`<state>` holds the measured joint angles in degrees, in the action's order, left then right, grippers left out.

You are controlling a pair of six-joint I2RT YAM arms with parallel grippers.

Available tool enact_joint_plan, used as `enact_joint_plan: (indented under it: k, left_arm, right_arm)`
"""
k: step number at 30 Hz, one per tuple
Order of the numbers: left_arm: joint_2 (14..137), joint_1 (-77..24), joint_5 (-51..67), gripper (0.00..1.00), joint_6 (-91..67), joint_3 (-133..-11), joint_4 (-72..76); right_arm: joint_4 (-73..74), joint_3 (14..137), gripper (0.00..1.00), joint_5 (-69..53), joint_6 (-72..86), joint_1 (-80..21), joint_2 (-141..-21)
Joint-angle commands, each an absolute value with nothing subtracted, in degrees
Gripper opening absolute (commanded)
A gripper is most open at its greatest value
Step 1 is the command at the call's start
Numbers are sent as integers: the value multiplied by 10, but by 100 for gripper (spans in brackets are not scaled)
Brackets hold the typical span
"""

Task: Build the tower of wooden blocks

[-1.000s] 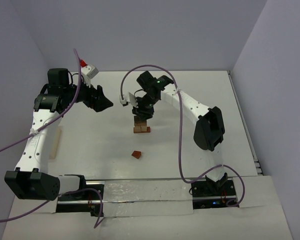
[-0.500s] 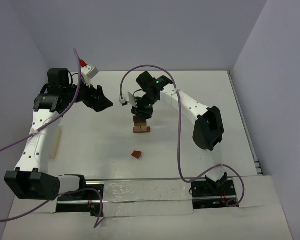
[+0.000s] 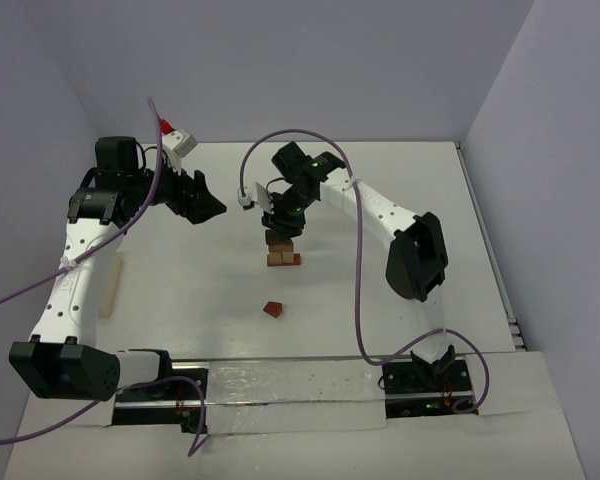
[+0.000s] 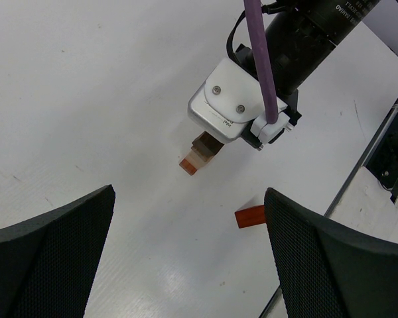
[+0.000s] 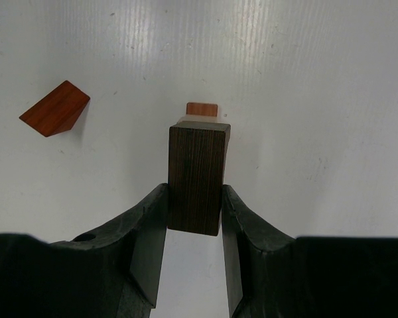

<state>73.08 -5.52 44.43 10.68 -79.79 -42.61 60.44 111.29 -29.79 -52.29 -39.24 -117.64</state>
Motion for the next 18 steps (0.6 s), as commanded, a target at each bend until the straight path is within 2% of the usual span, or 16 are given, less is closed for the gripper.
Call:
enact_joint_plan:
  k: [1, 18]
  left_arm:
    - [723, -52, 458, 99, 102, -802, -404]
    - [727, -52, 458, 99, 103, -813, -408]
  right_arm:
    - [584, 1105, 11, -305, -522, -396, -1166]
    - [522, 1066, 9, -321, -466, -387, -1111]
